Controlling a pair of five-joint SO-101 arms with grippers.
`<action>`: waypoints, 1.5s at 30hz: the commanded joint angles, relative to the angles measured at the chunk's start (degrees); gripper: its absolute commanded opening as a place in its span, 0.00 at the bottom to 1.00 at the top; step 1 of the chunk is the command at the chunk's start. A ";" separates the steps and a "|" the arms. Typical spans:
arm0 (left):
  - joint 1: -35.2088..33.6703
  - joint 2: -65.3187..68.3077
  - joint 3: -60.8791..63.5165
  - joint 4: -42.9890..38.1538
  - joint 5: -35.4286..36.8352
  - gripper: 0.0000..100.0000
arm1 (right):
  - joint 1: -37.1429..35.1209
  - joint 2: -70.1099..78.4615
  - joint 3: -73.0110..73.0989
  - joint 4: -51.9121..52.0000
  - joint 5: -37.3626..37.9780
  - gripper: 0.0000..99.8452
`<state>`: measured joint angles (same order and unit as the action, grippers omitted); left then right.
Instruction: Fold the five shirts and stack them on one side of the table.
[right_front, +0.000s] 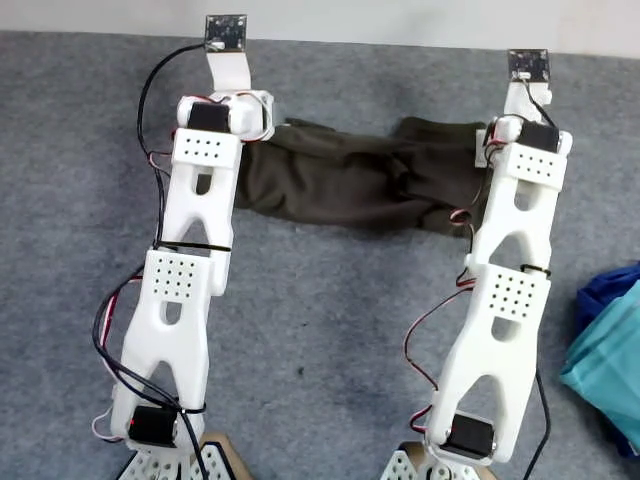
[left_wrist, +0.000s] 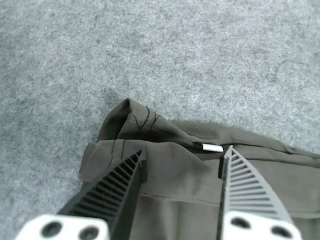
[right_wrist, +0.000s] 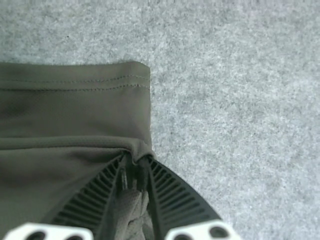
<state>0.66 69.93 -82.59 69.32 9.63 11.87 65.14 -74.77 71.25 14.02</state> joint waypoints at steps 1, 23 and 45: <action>1.01 -0.84 -2.68 -1.14 0.53 0.25 | -0.13 -0.48 -4.09 -0.84 0.88 0.05; 1.27 -14.11 -8.92 33.14 5.54 0.28 | 1.71 -8.31 -23.52 30.02 0.88 0.21; -0.84 -50.07 57.89 25.85 5.27 0.28 | 1.01 -58.77 69.85 9.54 3.52 0.21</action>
<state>1.98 23.16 -28.00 99.21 14.64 13.63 15.38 -20.00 89.01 16.75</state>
